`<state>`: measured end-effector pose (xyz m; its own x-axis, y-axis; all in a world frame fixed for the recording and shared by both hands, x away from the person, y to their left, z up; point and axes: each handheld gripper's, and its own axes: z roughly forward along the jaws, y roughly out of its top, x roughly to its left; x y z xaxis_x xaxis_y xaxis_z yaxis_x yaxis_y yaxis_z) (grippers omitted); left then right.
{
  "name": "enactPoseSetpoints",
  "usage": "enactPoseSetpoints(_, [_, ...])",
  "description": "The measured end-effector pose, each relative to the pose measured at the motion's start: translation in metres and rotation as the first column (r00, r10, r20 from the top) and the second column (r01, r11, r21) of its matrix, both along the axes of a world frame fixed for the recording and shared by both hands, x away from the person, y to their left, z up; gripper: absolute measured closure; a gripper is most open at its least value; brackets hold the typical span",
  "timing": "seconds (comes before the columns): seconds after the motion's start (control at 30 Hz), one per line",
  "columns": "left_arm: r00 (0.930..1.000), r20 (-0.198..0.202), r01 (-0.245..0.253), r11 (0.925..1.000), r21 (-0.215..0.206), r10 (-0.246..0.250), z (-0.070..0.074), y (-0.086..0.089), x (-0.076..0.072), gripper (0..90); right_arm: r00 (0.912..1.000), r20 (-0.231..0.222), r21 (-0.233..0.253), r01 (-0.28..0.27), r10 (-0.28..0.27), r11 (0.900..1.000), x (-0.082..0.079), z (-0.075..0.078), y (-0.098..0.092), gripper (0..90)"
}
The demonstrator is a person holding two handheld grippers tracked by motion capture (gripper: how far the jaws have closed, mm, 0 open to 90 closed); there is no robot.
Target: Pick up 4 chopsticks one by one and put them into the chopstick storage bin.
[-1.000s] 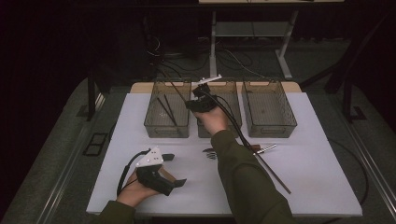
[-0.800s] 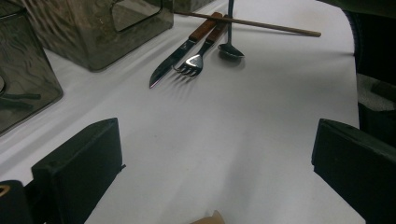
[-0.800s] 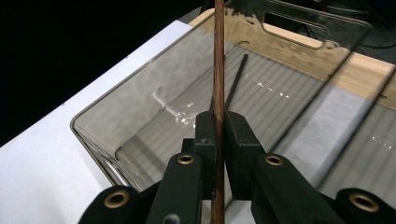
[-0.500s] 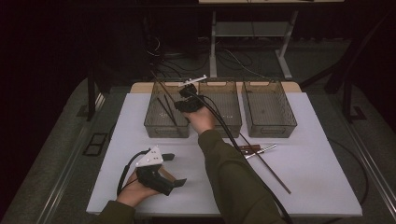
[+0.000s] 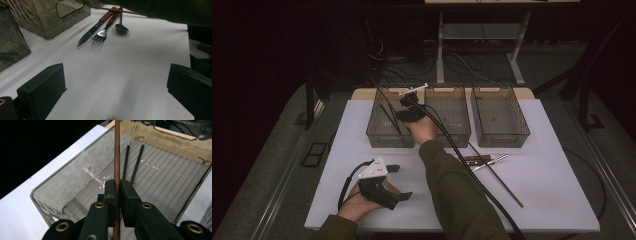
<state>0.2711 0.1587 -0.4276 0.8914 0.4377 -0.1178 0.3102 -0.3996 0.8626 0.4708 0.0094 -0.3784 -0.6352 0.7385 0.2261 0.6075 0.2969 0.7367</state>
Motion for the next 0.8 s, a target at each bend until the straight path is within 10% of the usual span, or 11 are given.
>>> enactPoseSetpoints(0.2, [1.0, 0.0, 0.0, 1.0, -0.001, 0.0, 0.0, 0.0, 0.0, 0.9, 1.0, -0.003, -0.018, -0.001, 0.001, 1.0, 0.0, -0.004, 0.002, 63.0])
enactPoseSetpoints(0.8, [1.0, 0.007, -0.004, 1.0, 0.001, 0.004, 0.0, 0.001, 0.001, 0.8, 0.9967, 0.029, -0.036, -0.074, 0.075, 0.997, -0.028, 0.026, -0.036, 49.4])
